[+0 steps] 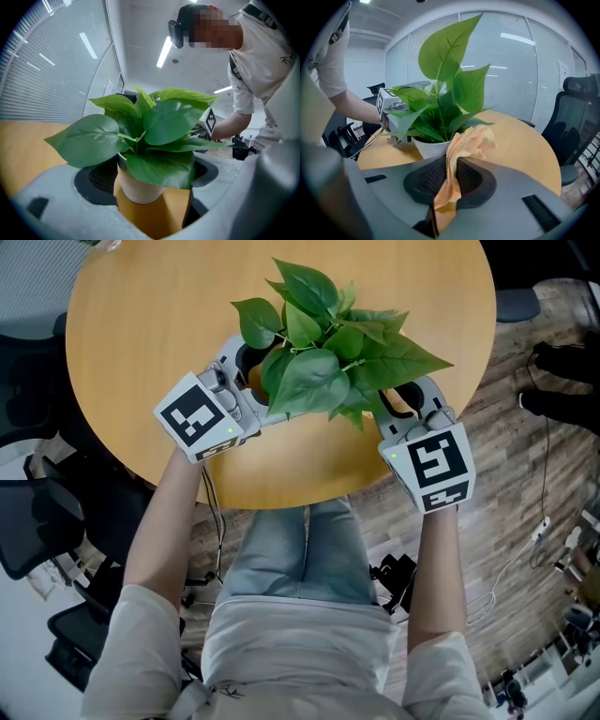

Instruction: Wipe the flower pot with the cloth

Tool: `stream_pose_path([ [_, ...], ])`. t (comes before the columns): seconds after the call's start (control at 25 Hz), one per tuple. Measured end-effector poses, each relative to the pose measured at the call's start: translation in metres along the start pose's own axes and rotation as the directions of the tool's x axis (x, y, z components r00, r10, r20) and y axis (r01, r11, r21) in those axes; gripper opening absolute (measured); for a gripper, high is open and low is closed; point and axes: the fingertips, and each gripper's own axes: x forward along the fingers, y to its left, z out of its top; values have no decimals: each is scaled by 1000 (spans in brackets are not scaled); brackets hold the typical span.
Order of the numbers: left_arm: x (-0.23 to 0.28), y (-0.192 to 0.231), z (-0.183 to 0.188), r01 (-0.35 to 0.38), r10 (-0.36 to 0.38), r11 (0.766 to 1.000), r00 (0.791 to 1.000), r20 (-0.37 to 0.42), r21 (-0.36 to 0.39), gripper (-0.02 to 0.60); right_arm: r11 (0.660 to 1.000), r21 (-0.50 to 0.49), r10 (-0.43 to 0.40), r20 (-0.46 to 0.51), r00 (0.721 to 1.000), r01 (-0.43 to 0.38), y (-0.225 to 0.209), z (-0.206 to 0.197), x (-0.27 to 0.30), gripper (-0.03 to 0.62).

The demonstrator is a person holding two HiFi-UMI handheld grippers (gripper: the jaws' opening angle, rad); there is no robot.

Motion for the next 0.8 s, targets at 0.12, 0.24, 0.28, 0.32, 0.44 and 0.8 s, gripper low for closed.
stream_pose_path([
  [0.12,1,-1,0,-13,13,1000,1000,-8,-5,434,1000,-4,9,-5,1000,-9,4,-2,-1,44],
  [0.24,2,-1,-1,-40,40,999,999,-7,-14,434,1000,-18,18,-15,1000,-18,6,-5,-2,44],
  [0.28,3,-1,-1,-52,52,998,999,-7,-18,434,1000,-19,19,-17,1000,-20,6,-5,-2,44],
  [0.32,4,-1,-1,-65,65,998,998,-7,-19,434,1000,-19,19,-17,1000,-19,6,-6,-3,44],
  [0.44,7,-2,-1,-101,101,995,995,-10,-21,434,1000,-17,16,-18,1000,-16,4,-7,-4,44],
  [0.8,7,-3,-1,-184,183,982,983,-26,-41,434,1000,-25,15,-32,999,-16,10,-8,-6,44],
])
